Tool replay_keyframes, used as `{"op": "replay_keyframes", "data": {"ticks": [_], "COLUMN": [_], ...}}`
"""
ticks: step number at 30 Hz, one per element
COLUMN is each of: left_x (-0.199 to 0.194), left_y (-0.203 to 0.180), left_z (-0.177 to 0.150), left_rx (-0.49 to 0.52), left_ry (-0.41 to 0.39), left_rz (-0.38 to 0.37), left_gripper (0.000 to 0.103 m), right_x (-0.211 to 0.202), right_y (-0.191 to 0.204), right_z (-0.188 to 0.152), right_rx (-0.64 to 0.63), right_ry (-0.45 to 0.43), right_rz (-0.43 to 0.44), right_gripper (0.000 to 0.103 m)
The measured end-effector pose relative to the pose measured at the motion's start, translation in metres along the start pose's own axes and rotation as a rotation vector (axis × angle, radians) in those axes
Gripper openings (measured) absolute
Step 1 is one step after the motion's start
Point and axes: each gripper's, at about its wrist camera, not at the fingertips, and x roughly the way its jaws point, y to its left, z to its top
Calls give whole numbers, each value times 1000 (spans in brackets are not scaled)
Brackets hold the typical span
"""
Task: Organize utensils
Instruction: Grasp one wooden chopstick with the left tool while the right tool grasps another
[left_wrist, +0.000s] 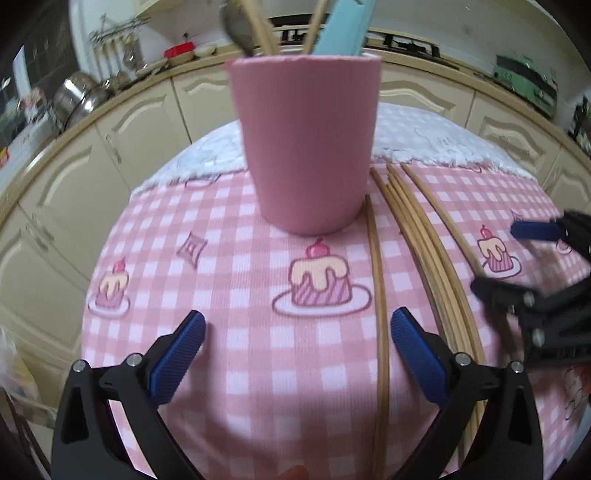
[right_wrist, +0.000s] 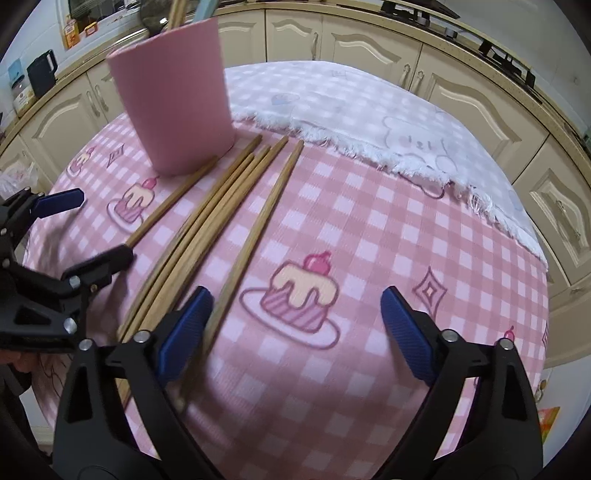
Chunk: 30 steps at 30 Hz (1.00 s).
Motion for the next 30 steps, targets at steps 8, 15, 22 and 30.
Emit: {"op": "replay_keyframes", "data": {"ticks": [8,15,22,30], "left_x": [12,14,13,1], "left_y": [-11,-20,-28,-27], "left_z": [26,34,39,24], "left_rx": [67,95,117,86], "left_ry": [70,89,84,52], "left_rz": [-80,-97,-145,-147], "left_gripper": [80,74,29,5], "right_x": [12,8,12,-13], "right_y": [1,-4,5,-20], "right_z": [32,28,33,-2], "right_rx": [12,-43,-52,59], "right_ry": [1,42,25,-34], "right_rz": [4,52,52,234], "right_gripper": [35,28,14,6]}}
